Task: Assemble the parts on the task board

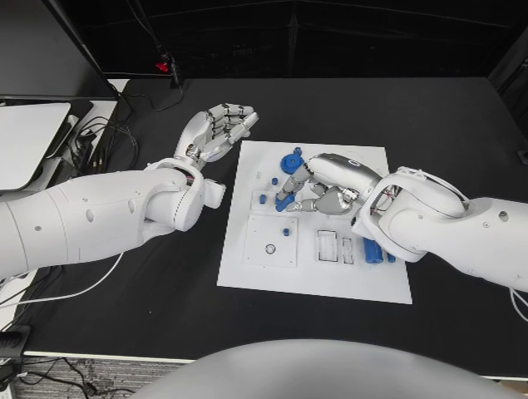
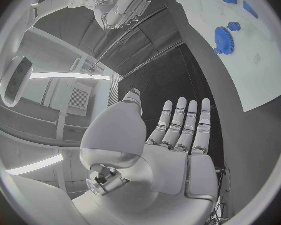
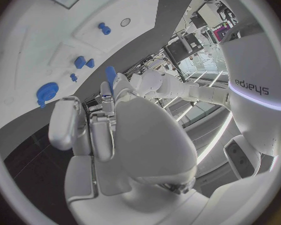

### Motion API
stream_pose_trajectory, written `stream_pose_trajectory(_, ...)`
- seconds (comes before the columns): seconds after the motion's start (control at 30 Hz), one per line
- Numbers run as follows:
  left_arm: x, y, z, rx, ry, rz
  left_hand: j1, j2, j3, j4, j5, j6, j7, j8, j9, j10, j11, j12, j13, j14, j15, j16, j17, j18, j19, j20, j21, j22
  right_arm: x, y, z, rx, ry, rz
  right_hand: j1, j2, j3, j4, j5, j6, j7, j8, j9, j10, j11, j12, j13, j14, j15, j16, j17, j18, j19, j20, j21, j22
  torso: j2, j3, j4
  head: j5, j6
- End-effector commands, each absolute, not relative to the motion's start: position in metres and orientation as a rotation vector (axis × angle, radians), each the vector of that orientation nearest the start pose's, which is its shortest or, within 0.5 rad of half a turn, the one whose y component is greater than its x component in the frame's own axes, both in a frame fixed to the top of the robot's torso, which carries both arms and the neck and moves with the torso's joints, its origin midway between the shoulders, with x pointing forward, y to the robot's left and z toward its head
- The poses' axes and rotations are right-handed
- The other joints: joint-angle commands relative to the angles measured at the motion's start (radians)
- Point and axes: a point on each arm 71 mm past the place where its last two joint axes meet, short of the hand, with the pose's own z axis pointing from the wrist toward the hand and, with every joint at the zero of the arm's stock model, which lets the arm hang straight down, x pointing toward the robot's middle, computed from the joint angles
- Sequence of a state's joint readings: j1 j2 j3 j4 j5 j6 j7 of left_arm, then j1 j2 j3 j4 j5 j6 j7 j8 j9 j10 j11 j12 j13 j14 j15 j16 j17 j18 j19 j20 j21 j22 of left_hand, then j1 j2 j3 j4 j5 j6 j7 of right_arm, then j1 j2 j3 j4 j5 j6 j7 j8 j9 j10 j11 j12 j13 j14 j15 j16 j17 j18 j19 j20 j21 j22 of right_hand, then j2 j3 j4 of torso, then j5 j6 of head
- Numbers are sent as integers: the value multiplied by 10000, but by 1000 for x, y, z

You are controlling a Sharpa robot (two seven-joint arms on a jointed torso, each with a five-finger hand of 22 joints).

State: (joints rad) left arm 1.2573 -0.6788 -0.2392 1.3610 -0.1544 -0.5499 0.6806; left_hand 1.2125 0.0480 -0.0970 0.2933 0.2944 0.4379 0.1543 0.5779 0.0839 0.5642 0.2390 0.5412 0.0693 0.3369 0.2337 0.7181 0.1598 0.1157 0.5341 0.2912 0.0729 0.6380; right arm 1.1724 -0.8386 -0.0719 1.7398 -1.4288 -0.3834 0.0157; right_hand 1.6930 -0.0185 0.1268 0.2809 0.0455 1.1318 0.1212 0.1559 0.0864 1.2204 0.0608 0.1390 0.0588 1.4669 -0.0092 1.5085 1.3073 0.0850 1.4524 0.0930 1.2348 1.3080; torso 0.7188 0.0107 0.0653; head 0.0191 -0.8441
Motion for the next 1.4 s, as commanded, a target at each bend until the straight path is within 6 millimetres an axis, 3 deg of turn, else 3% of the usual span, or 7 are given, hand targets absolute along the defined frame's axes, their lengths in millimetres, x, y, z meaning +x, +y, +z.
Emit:
stream_pose_trajectory(0.03,500,181,-197,-6468,11942,-14356,-9,102,-61,-19,37,-60,1271,48,-15,-91,1,35,-12,-45,-19,53,-9,40,70,-21,43,-16,415,-121,-189,-4348,16378,9669,-21,94,63,23,43,142,-10,25,11,89,1,-62,8,761,-51,36,1149,-90,-21,-26,-65,1028,-5,-5,-1,132,-103)
stream_pose_trajectory(0.37,501,180,-197,-6460,11946,-14372,-9,102,-61,-19,37,-60,1271,48,-15,-91,1,35,-12,-45,-19,53,-9,40,70,-21,43,-16,404,-102,-207,-5388,16657,9686,-6,97,79,14,48,137,-4,2,3,94,5,-111,8,760,-45,36,1148,-83,-36,-22,-103,1012,-3,-3,-13,179,-286)
stream_pose_trajectory(1.03,501,181,-197,-6467,11956,-14371,-2,112,-79,-19,41,-65,1271,62,-22,-99,1,51,-15,-48,-19,68,-29,41,73,-20,43,-24,400,-90,-215,-6342,16750,9344,7,85,107,6,49,112,27,-61,-20,83,33,-235,7,761,-26,43,1165,-77,-52,-9,-143,997,4,1,-15,104,-286)
stream_pose_trajectory(1.4,501,182,-197,-6476,11946,-14339,-2,112,-79,-19,41,-65,1271,62,-22,-99,1,51,-15,-48,-19,68,-29,41,73,-20,43,-24,398,-86,-218,-6719,17119,9186,9,90,119,5,51,109,32,-79,-26,81,39,-273,8,760,-17,43,1162,-78,-53,-2,-145,998,-7,2,-17,-49,-286)
